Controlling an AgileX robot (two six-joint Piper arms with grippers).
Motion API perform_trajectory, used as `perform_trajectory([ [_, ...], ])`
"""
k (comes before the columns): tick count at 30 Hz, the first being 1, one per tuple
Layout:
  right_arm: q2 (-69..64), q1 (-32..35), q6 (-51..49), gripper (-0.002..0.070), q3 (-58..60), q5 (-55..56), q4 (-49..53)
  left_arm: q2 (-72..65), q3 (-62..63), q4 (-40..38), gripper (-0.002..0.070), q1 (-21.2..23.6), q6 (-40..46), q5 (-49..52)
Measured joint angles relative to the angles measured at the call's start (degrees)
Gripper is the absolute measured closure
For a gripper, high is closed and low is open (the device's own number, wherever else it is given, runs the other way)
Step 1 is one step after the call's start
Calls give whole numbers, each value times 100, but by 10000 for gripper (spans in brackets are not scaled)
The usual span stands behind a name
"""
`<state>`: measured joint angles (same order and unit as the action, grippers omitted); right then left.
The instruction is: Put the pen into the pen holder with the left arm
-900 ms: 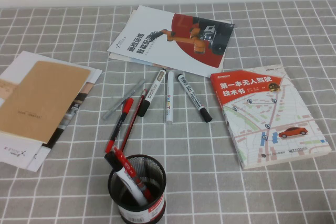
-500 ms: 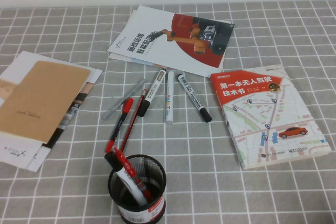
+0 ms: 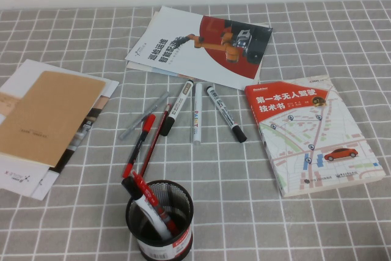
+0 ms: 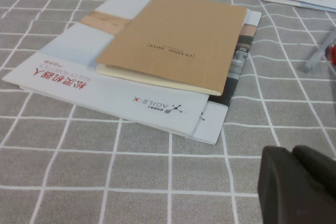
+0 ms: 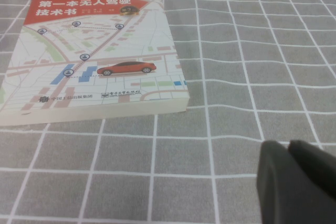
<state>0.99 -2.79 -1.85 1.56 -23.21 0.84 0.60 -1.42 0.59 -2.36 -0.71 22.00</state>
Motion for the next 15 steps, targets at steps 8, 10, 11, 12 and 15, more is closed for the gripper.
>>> perform_trajectory([
  [8, 0, 0, 0, 691, 0, 0, 0, 0, 0, 104, 677, 0, 71, -26],
  [10, 0, 0, 0, 691, 0, 0, 0, 0, 0, 220, 677, 0, 131, -91],
  [11, 0, 0, 0, 691, 0, 0, 0, 0, 0, 280, 677, 0, 165, -129],
  [12, 0, 0, 0, 691, 0, 0, 0, 0, 0, 304, 677, 0, 181, -140],
  [15, 0, 0, 0, 691, 0, 0, 0, 0, 0, 346, 677, 0, 206, -243],
])
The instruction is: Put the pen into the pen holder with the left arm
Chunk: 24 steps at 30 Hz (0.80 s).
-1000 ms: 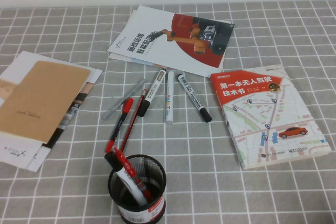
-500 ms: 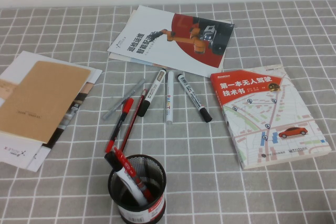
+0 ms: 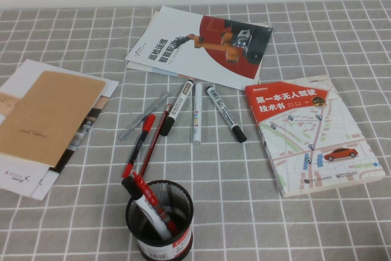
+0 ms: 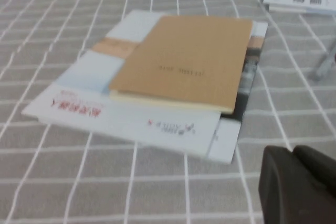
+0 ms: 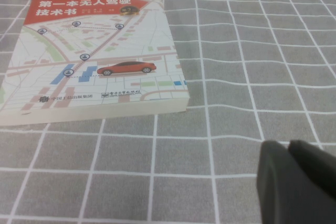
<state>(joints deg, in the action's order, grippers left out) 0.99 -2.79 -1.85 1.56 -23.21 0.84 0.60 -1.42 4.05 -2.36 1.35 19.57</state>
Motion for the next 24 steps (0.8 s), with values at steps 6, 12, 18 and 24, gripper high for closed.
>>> perform_trajectory([
  [6, 0, 0, 0, 691, 0, 0, 0, 0, -3, -1203, 677, 0, -720, -861],
  [12, 0, 0, 0, 691, 0, 0, 0, 0, -3, -1984, 677, 0, -1410, -1341],
  [18, 0, 0, 0, 691, 0, 0, 0, 0, -3, -2063, 677, -9, -1327, -1314],
  [24, 0, 0, 0, 691, 0, 0, 0, -170, 629, -2142, 677, -9, -1219, -389],
])
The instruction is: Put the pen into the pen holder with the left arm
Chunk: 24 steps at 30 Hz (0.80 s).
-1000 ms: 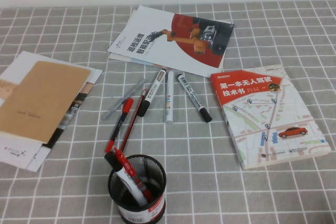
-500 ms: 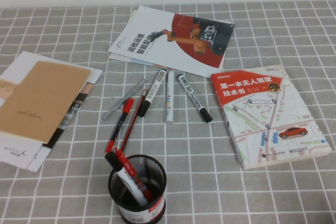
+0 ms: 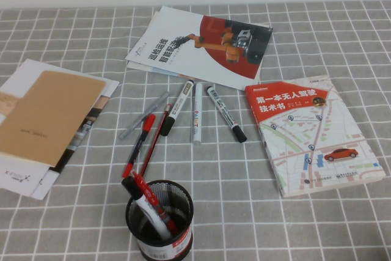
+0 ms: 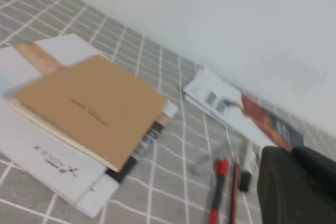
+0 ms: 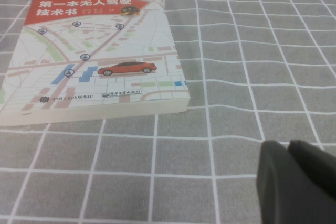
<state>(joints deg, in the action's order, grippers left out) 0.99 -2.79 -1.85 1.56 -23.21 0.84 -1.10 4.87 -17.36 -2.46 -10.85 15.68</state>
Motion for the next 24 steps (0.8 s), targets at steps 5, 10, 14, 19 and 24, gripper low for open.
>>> perform_trajectory([
  [5, 0, 0, 0, 691, 0, 0, 0, -1297, 1455, 0, 677, 0, 479, 1593],
  [10, 0, 0, 0, 691, 0, 0, 0, -2908, 2763, -120, 677, 0, 1568, 2967],
  [14, 0, 0, 0, 691, 0, 0, 0, -3966, 3676, -267, 677, 0, 2295, 3512],
  [19, 0, 0, 0, 691, 0, 0, 0, -5379, 4682, -297, 677, 0, 3091, 3991],
  [24, 0, 0, 0, 691, 0, 0, 0, -6433, 5443, -306, 677, 0, 3813, 4047],
])
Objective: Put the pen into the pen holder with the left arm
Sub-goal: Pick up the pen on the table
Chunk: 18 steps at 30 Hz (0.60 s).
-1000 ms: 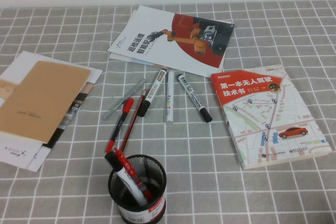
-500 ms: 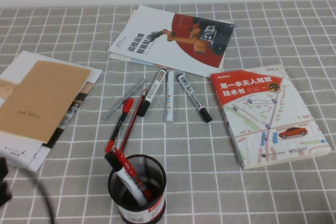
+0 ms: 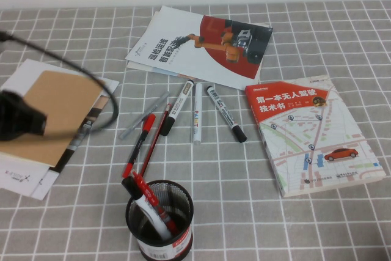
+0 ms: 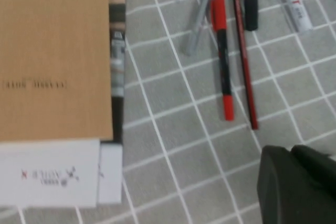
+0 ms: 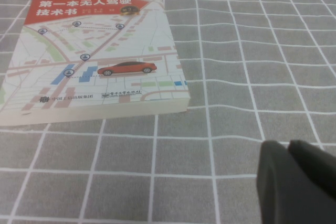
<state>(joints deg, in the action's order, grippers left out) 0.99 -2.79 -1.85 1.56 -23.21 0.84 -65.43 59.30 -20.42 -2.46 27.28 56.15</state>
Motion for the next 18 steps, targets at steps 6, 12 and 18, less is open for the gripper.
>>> perform_trajectory([
  [6, 0, 0, 0, 692, 0, 0, 0, -1273, 917, 0, 677, -27, 284, 379],
  [12, 0, 0, 0, 691, 0, 0, 0, -2503, 1878, 105, 677, -529, 464, 586],
  [18, 0, 0, 0, 691, 0, 0, 0, -3599, 2897, 432, 677, -1231, 497, 894],
])
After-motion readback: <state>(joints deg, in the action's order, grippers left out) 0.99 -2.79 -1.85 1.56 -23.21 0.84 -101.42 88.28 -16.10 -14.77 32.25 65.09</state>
